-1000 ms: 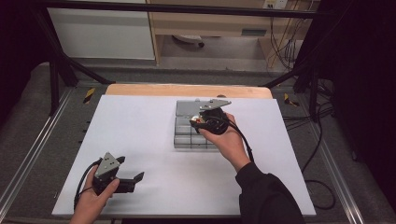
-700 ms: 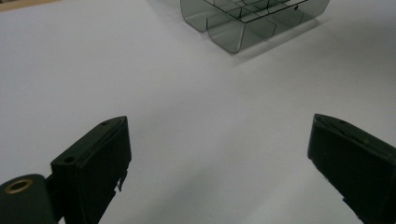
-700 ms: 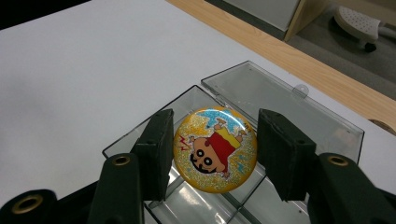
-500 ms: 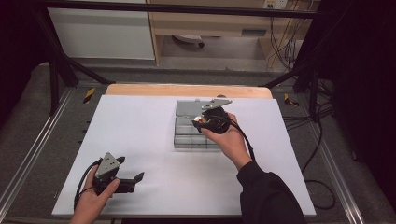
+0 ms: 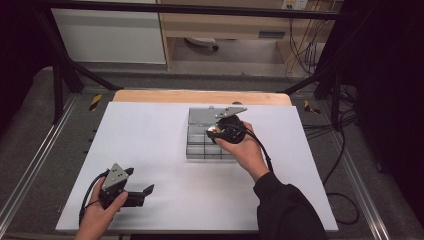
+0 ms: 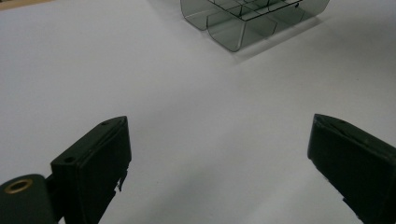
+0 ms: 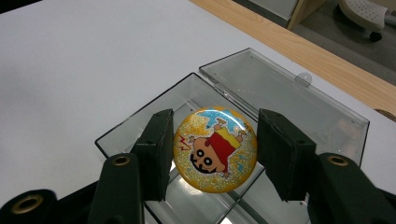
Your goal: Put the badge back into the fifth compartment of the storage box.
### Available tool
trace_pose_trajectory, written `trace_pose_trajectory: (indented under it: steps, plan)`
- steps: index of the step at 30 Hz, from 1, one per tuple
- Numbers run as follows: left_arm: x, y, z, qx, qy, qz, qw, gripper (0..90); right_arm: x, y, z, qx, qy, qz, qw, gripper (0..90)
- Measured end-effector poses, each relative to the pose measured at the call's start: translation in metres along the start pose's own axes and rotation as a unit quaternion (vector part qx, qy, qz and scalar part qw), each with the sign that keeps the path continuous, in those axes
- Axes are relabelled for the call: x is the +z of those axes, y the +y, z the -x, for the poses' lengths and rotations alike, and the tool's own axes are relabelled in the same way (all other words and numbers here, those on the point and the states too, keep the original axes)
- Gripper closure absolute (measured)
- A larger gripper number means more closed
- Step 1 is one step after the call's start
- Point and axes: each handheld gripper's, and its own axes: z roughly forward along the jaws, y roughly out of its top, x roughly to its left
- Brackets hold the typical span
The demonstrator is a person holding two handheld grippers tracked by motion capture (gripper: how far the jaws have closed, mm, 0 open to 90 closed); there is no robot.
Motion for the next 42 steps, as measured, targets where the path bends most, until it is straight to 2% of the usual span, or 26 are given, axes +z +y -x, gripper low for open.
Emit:
trace_pose_trajectory:
  steps: [42]
  plan:
    - [0.000, 0.000, 0.000, 0.002, 0.000, -0.003, 1.0000, 6.2, 0.016, -0.018, 0.004, 0.019, 0.016, -0.034, 0.9991, 47.7]
